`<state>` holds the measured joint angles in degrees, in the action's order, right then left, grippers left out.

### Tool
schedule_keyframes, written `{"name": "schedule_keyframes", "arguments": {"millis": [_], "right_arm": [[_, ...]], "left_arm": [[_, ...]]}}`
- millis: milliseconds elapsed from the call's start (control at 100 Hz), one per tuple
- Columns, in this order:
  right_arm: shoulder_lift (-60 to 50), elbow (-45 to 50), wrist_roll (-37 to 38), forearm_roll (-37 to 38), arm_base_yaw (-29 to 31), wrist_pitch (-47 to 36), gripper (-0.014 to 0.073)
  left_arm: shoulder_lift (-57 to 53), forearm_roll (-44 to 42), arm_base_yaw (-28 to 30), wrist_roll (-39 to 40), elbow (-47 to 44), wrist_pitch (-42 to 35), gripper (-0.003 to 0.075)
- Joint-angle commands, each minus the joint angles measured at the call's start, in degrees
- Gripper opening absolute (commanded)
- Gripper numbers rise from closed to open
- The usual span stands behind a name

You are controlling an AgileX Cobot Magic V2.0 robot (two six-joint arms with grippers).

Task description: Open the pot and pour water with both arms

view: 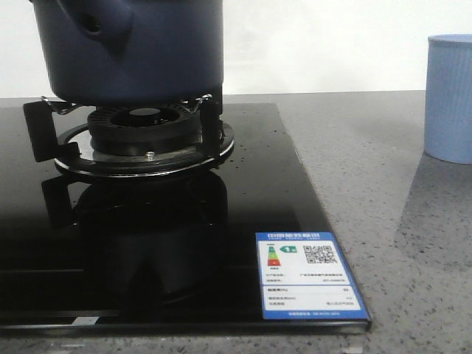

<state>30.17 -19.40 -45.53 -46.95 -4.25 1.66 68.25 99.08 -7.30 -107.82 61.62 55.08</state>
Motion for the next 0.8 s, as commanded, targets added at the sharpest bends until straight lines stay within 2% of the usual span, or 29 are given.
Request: {"name": "schedule_keyframes", "arguments": {"millis": [0, 180, 400, 630, 790], "right_arm": [[0.6, -1.4, -0.5, -0.6, 0.3, -2.8, 0.0626], [1.7, -1.4, -0.5, -0.6, 0.3, -5.4, 0.0626], [9.2, -1.5, -0.5, 1.7, -0.6, -8.1, 0.0626], [12.9, -1.5, -0.5, 1.9, -10.3, -16.8, 0.0626], [17.5, -1.5, -0.4, 1.9, -16.4, -27.2, 0.0626]], "left_arm": [[-2.6, 7.0, -0.6, -0.1, 2.0, 1.7, 0.0251], [-2.8, 7.0, -0.6, -0.1, 2.0, 2.2, 0.0251], [-2.8, 7.0, -0.6, 0.3, 2.0, 2.7, 0.025], [-2.8, 7.0, -0.6, 0.3, 2.0, 2.8, 0.025], [-2.8, 7.0, -0.6, 0.3, 2.0, 2.8, 0.025]]}}
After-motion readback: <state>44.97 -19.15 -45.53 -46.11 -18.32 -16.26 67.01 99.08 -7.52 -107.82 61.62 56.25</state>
